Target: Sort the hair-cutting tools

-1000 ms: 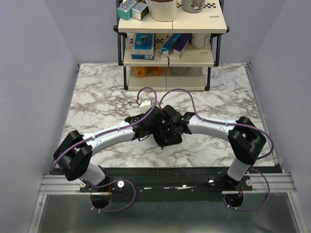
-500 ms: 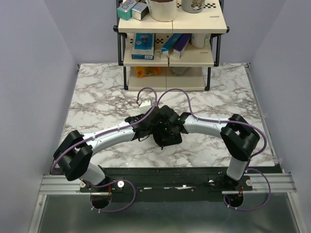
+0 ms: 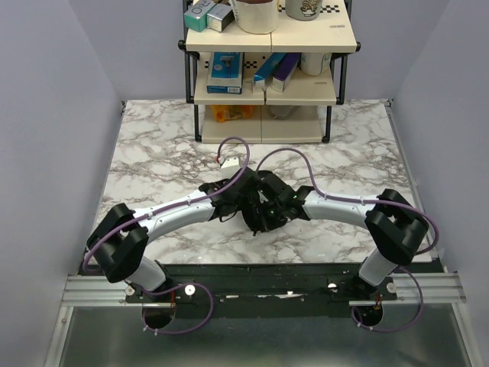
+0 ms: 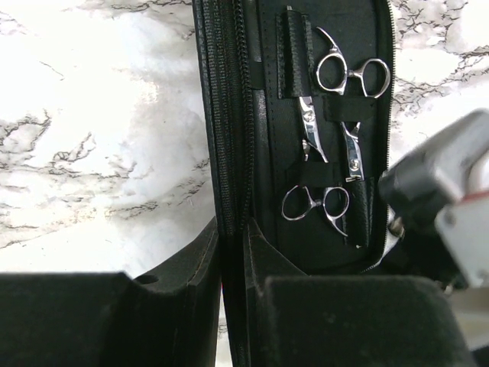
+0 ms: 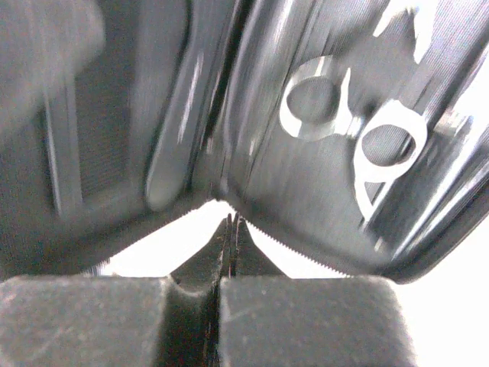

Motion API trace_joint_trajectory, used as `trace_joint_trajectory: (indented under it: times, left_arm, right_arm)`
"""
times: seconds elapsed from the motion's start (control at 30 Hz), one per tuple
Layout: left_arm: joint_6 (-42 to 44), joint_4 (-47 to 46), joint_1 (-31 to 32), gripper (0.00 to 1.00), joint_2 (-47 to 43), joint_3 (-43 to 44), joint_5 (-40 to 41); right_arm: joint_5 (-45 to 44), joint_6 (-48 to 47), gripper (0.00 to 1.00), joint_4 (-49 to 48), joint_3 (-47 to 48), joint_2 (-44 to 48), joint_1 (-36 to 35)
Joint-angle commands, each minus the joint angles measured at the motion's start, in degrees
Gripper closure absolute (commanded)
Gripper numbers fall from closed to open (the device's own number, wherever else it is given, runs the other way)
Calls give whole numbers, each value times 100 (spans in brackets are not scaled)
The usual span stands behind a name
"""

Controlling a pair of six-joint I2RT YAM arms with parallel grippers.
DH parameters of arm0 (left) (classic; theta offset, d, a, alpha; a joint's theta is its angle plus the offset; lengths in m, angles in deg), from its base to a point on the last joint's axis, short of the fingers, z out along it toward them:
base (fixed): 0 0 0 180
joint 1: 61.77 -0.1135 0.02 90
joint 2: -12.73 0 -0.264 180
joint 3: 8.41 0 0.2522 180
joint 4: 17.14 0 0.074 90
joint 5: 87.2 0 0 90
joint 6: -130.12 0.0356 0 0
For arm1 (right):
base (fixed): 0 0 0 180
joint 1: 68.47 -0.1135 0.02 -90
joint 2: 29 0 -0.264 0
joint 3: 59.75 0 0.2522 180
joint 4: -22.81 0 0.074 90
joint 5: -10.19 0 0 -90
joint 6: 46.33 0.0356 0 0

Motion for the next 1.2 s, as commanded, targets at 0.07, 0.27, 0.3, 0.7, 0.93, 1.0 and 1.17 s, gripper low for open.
trace_joint_trajectory:
  times: [0.07,0.27,0.3,0.7,0.93,1.0,1.17]
  left_arm:
    - [97,20,30,78,182,147,306]
    - [193,117,30,78,121,261,288]
    - [211,135,30,78,103,278,288]
    - [317,319,38,78,68,463,253]
    - [325,293,91,78,173,507,200]
    - [343,284,108,78,217,524,183]
    - [422,232,161,77,358,682,191]
  right_arm:
    - [211,33,99,657,-192,660,-120]
    - [-1000,43,99,1035,414,705,-68]
    - [-1152,52,99,1053,458,687,-24]
    - [-2041,149,99,509,581,327,1514]
    - [-1471,113,99,237,617,-289,1532]
    - [-1233,139,99,148,590,-377,1532]
    - [-952,149,99,-10,467,-473,1532]
